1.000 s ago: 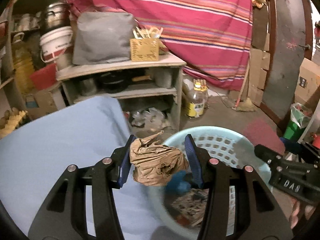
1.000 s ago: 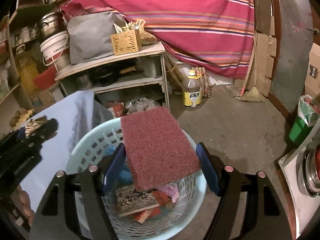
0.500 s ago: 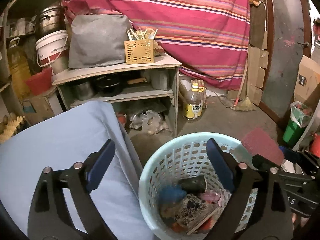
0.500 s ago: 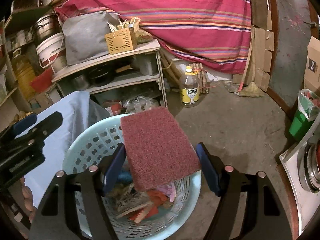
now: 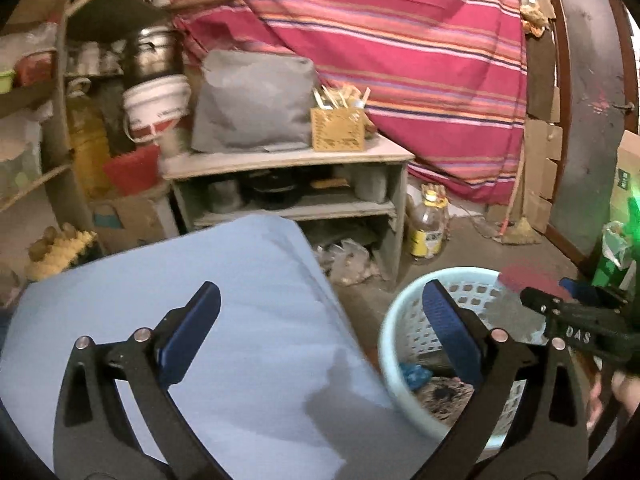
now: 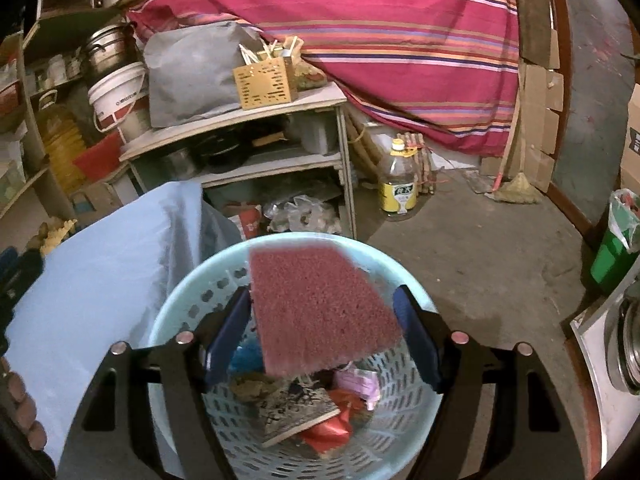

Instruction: Collect trash

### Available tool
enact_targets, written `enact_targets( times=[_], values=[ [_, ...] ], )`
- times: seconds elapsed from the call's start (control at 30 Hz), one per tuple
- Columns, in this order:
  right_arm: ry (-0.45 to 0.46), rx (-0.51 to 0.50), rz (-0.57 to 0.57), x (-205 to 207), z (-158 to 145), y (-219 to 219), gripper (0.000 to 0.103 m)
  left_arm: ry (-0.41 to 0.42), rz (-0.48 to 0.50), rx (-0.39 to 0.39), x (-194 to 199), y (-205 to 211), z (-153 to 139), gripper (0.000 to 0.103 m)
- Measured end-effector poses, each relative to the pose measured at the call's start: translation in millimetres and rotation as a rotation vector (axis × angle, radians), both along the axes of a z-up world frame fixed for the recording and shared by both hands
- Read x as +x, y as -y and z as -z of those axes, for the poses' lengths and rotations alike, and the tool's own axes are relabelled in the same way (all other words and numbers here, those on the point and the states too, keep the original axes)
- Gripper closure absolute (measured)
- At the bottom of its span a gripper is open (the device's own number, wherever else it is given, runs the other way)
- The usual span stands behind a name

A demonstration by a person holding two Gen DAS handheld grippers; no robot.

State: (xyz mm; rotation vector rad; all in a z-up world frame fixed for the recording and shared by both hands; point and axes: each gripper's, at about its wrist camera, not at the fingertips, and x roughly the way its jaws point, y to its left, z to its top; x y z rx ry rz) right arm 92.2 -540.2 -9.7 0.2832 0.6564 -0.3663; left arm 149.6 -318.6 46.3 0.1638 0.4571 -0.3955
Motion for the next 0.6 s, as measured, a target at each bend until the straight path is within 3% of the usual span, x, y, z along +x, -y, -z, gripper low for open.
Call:
enact_targets(
  times=[0.03,0.13,0.23,0.6],
  values=[
    [0.004,-0.005,0.001,0.5,-0.5,-3.4,0.014,0.021,-0.014,0.015,-5.9,-9.1,-2.0,0.005],
    [-0.004,-0.041,-0.006,2.2,-3.0,-13.0,0.012,0.044,-0.031,0.023,-19.6,-32.2,-5.5,0.005],
    [-0.001,-0.066,-0.018,-2.7,-9.1,-22.2,0.008,0.014,-0.044,0.004,-30.5,-60.5,-6.8,0.005],
    [0.117,-0.097,-0.086,-57.7,-37.1,-109.5,0.004,0.018,-0.173,0.032,-81.9,-158.6,-3.0,0.005]
  ],
)
